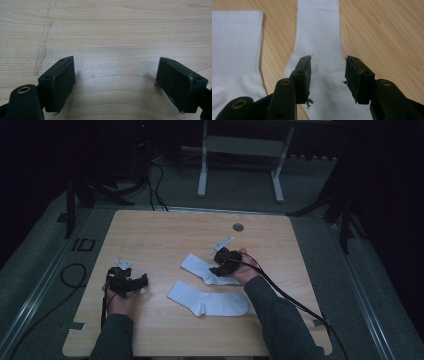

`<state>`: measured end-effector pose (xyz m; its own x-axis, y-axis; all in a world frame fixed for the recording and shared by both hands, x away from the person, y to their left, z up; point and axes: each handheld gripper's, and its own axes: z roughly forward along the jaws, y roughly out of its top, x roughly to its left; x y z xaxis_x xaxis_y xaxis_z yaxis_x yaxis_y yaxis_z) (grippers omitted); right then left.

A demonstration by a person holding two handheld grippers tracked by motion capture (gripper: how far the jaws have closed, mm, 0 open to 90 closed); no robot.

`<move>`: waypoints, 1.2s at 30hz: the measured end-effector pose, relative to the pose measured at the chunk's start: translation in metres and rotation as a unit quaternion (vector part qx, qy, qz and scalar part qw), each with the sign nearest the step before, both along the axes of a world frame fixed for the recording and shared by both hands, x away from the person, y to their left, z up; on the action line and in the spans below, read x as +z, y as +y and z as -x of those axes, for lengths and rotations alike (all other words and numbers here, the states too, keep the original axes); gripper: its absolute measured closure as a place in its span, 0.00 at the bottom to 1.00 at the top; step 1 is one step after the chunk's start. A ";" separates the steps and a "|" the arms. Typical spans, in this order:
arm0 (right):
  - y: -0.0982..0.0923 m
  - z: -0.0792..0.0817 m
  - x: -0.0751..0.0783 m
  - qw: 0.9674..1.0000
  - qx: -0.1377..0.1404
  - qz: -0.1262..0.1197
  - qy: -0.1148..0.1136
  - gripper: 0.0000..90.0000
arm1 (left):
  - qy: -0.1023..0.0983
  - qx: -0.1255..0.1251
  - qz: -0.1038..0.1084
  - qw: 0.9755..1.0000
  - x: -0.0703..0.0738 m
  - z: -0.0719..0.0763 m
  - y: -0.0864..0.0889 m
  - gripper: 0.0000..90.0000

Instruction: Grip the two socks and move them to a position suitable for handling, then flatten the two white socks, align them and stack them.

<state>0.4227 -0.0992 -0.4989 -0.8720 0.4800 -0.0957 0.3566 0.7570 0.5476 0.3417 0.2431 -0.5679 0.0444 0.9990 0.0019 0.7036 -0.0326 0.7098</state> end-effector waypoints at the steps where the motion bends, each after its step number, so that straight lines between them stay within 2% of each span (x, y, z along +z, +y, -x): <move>1: 0.000 -0.001 -0.001 1.000 -0.003 0.000 0.003 0.62 | 0.000 0.000 0.000 1.000 0.000 0.000 0.000 0.18; 11: 0.012 -0.004 -0.007 1.000 0.004 0.013 0.007 0.62 | 0.000 0.000 0.000 1.000 0.000 0.000 0.000 0.18; 14: 0.014 -0.005 -0.010 1.000 0.007 0.015 0.010 0.65 | 0.000 0.000 0.000 1.000 0.000 0.000 0.000 0.18; 16: 0.015 -0.005 -0.014 1.000 0.008 0.023 0.014 0.74 | 0.000 0.000 0.000 1.000 0.000 0.000 0.000 0.18; 17: 0.015 -0.005 -0.014 1.000 0.008 0.023 0.014 0.74 | 0.000 0.000 0.000 1.000 0.000 0.000 0.000 0.18; 18: 0.016 -0.005 -0.015 0.999 0.009 0.029 0.016 0.79 | 0.000 0.000 0.000 1.000 0.000 0.000 0.000 0.18; 19: 0.017 -0.005 -0.019 0.999 0.014 0.038 0.017 0.88 | 0.000 0.000 0.000 1.000 0.000 0.000 0.000 0.18; 23: 0.019 -0.003 -0.024 0.998 0.022 0.050 0.024 0.94 | 0.000 0.000 0.000 1.000 0.000 0.000 0.000 0.18; 29: 0.020 -0.003 -0.033 0.997 0.023 0.068 0.042 0.96 | 0.000 0.000 0.000 1.000 0.000 0.000 0.000 0.18; 36: 0.014 -0.001 -0.032 0.996 0.026 0.076 0.046 0.95 | 0.000 -0.001 0.000 1.000 0.000 0.000 0.000 0.18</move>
